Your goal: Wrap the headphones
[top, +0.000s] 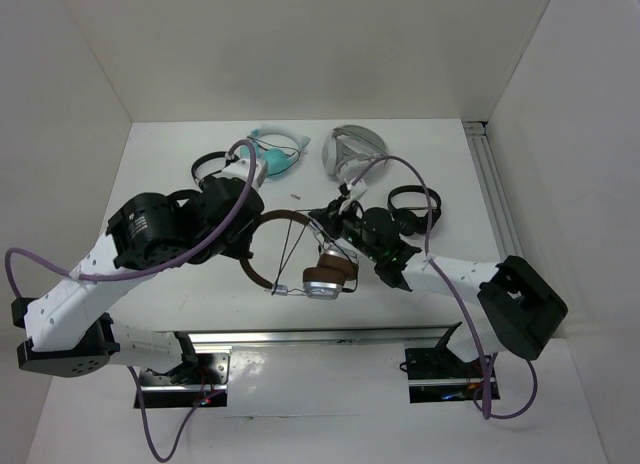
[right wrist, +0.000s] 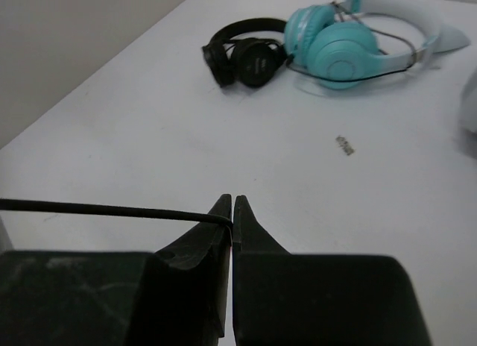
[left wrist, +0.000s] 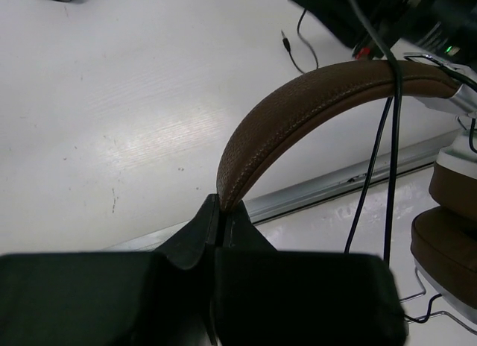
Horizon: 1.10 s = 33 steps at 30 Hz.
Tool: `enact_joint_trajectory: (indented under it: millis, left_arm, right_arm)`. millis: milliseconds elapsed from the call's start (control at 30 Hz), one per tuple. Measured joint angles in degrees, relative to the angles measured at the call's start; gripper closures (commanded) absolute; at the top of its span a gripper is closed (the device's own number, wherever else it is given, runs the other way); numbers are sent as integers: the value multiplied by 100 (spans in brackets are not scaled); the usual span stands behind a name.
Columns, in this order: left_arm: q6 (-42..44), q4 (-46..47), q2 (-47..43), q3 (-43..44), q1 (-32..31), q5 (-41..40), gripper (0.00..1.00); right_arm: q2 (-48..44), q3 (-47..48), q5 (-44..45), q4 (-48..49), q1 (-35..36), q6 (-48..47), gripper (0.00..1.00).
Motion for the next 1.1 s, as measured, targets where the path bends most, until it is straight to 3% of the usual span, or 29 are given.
enact_joint_trajectory:
  millis: [300,667,933,1100]
  left_arm:
    - [-118,155,-37,-461,0,295,100]
    - [-111,358,-203,-640,20,446,100]
    - [28,966,-570,-909,35,815,100]
    - [46,1231,-789,-1025,39,822,100]
  right_arm:
    - [-396,-7,295,-205,-717,92,100]
    - [-575,-74,-109,-317,-1316,245,100]
    - [-417,-79,-1161,-157,-1335,319,100]
    - [66,-85,-1580,348,-861,448,97]
